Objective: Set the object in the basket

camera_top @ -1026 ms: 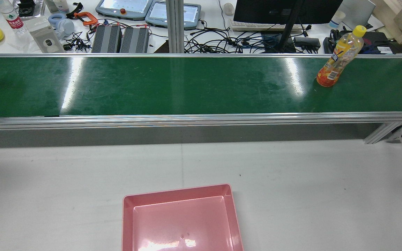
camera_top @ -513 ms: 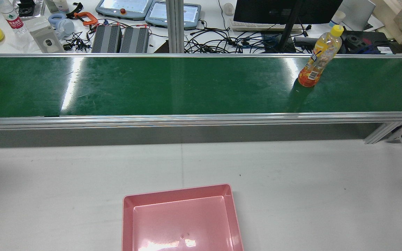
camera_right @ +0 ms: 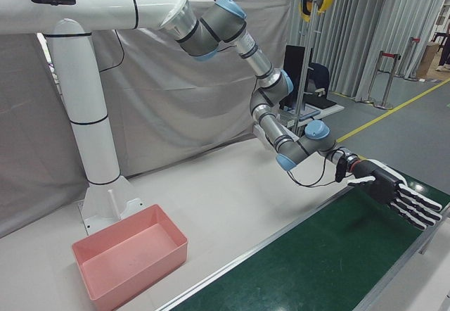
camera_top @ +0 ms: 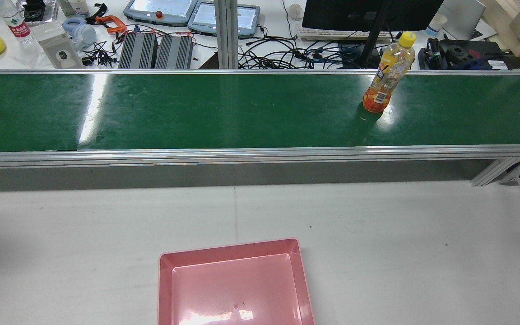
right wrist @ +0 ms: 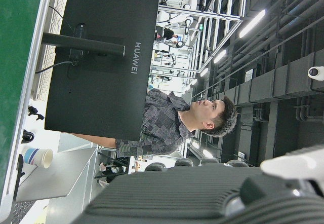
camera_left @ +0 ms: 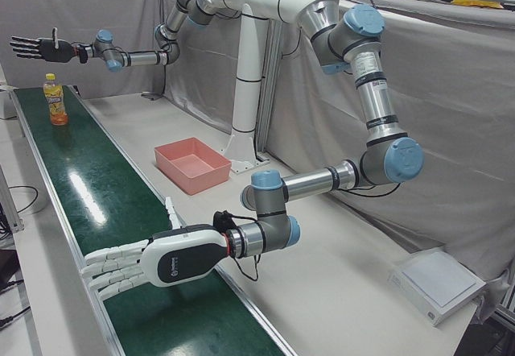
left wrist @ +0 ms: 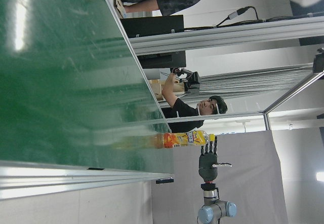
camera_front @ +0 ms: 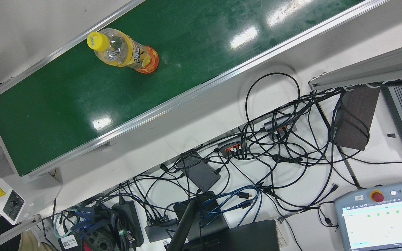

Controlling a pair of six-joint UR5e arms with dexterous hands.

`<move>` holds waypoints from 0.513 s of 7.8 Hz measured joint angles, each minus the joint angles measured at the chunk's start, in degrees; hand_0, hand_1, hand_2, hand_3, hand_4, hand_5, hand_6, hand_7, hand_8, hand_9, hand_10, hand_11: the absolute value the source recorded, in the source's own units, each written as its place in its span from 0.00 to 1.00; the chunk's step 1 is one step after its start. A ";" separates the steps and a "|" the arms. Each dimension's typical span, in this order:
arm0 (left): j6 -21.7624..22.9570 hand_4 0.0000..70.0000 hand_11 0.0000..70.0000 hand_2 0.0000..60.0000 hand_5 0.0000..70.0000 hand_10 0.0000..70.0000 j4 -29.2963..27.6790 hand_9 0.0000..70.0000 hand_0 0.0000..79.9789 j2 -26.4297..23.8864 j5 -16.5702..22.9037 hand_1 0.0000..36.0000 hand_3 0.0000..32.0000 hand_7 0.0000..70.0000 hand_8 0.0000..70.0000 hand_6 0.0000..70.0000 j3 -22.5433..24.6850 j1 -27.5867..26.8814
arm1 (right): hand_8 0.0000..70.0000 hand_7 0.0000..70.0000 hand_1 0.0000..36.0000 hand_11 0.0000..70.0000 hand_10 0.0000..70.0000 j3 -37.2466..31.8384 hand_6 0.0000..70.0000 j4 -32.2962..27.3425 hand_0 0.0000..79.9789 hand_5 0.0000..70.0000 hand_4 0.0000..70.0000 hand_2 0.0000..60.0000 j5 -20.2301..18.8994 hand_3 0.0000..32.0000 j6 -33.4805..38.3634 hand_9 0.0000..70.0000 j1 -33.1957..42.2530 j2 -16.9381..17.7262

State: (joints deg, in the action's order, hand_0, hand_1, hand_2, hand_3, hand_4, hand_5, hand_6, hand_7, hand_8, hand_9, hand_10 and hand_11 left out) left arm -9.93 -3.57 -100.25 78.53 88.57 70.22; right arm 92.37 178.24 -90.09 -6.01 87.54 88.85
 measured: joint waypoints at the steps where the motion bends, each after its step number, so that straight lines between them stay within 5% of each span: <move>1: -1.08 0.00 0.00 0.00 0.05 0.00 4.21 0.00 0.78 -0.42 -0.02 0.35 0.02 0.00 0.00 0.00 2.38 -1.13 | 0.00 0.00 0.00 0.00 0.00 0.00 0.00 0.00 0.00 0.00 0.00 0.00 0.00 0.00 0.00 0.00 0.00 0.00; 3: -3.67 0.00 0.00 0.00 0.10 0.00 6.19 0.00 0.75 -0.86 1.70 0.30 0.00 0.00 0.00 0.00 5.02 -1.97 | 0.00 0.00 0.00 0.00 0.00 0.00 0.00 0.00 0.00 0.00 0.00 0.00 0.00 0.00 0.02 0.00 0.00 0.00; 4: -3.36 0.00 0.00 0.00 0.15 0.00 2.69 0.00 0.74 -1.09 3.34 0.29 0.00 0.00 0.00 0.00 2.99 -2.07 | 0.00 0.00 0.00 0.00 0.00 0.00 0.00 0.00 0.00 0.00 0.00 0.00 0.00 0.00 0.03 0.00 0.00 0.00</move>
State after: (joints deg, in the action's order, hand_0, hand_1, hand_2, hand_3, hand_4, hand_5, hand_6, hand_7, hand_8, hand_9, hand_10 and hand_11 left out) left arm -13.30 -0.88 -101.34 81.87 91.56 68.15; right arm 92.37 178.24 -90.09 -5.98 87.54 88.86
